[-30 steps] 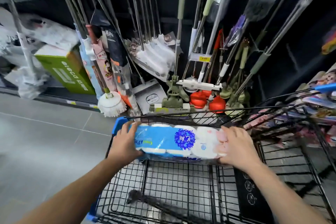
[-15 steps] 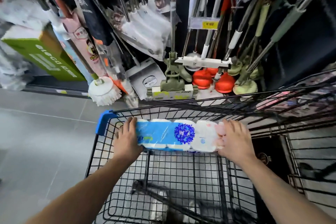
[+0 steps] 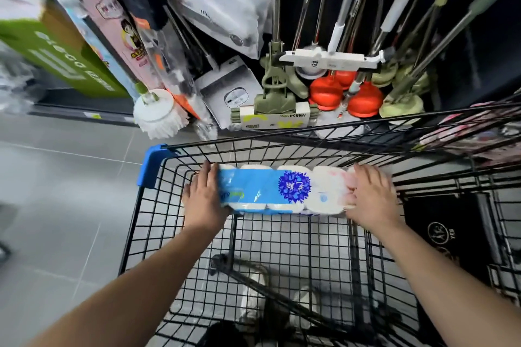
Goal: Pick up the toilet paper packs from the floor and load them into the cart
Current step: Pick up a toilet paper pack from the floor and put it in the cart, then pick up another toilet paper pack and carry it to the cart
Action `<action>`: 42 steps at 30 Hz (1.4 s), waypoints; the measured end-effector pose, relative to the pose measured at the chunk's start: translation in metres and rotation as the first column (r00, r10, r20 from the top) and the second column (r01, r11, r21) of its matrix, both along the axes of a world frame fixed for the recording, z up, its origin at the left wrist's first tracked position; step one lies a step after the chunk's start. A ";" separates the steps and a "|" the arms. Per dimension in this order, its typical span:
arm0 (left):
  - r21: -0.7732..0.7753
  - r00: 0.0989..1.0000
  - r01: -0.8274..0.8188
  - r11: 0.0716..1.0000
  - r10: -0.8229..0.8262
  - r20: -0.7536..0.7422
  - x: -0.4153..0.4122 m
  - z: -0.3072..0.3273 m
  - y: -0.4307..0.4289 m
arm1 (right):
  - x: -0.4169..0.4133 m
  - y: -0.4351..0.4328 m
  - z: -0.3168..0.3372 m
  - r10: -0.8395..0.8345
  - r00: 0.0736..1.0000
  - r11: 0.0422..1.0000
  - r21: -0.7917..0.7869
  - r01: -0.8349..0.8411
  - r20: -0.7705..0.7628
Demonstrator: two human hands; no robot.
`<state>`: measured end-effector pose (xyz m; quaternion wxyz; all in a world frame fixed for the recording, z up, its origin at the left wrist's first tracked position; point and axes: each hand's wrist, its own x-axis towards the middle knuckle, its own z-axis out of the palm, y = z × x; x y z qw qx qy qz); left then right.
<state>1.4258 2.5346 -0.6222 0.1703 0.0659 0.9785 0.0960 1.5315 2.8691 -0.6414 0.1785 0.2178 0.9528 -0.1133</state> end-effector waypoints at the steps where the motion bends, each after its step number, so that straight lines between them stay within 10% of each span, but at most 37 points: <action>1: -0.012 1.000 0.007 1.000 -0.007 -0.004 0.001 -0.001 -0.001 | 0.001 0.000 -0.002 0.008 1.000 1.000 0.009 -0.008 0.002; 13: -0.106 0.997 0.064 0.992 -0.060 0.044 0.010 0.029 0.005 | 0.024 -0.031 0.031 -0.005 1.000 0.997 -0.083 0.005 0.007; 18: 0.117 0.985 0.169 0.979 -0.170 0.005 0.022 0.070 0.010 | 0.034 -0.045 0.085 -0.187 0.975 0.967 -0.195 0.162 -0.122; 33: 0.460 0.829 0.472 0.752 -0.199 -0.523 -0.012 0.376 0.030 | 0.000 -0.077 0.396 -0.162 0.669 0.939 -0.322 -0.122 -0.726; 42: 0.594 0.765 0.540 0.597 -0.054 -0.642 0.017 0.473 0.003 | 0.028 -0.106 0.503 -0.098 0.536 0.930 -0.269 -0.251 -0.838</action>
